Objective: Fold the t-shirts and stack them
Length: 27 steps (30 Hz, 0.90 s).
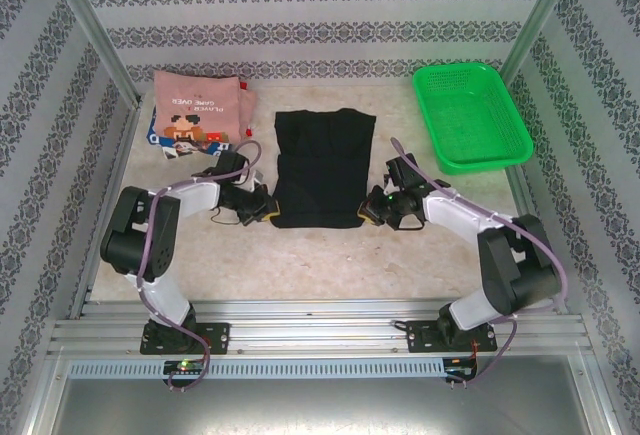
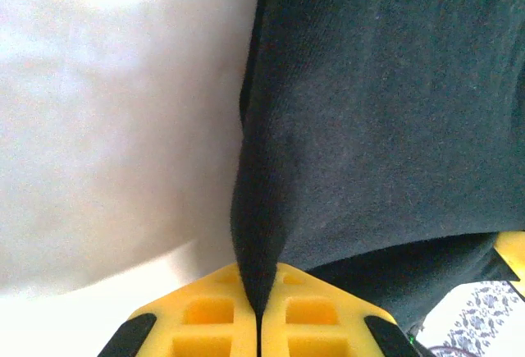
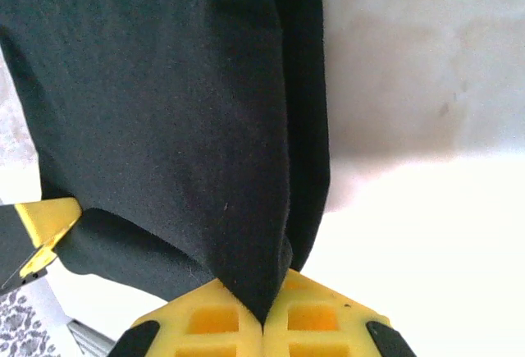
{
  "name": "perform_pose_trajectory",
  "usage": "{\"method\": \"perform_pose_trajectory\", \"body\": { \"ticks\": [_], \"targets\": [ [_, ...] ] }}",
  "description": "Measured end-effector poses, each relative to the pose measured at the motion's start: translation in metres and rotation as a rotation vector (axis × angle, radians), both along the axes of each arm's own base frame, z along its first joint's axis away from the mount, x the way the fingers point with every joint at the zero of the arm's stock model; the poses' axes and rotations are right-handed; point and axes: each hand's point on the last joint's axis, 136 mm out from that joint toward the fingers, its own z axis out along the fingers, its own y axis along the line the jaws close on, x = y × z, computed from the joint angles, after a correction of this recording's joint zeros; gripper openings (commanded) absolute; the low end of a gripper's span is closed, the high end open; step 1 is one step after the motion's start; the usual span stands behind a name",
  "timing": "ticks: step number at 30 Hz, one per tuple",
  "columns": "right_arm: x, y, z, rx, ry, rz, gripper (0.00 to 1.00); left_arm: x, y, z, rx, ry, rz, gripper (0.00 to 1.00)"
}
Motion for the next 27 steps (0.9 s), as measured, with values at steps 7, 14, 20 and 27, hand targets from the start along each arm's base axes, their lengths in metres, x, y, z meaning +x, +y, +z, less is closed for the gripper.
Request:
{"method": "perform_pose_trajectory", "body": {
  "ticks": [7,14,20,27],
  "targets": [
    [-0.023,0.007,0.015,0.004,0.021,0.019,0.0,-0.017,0.001,0.029,-0.027,-0.038,-0.003,0.03],
    [0.001,0.002,0.059,0.01,-0.029,-0.002,0.0,-0.003,-0.004,0.077,-0.057,-0.079,-0.008,0.02],
    [0.046,-0.008,0.109,0.022,-0.139,-0.025,0.0,0.037,-0.007,0.128,-0.116,-0.178,-0.002,0.02],
    [0.097,-0.007,0.114,0.012,-0.138,-0.007,0.0,0.087,-0.004,0.127,-0.146,-0.169,0.019,0.02]
  ]
}}
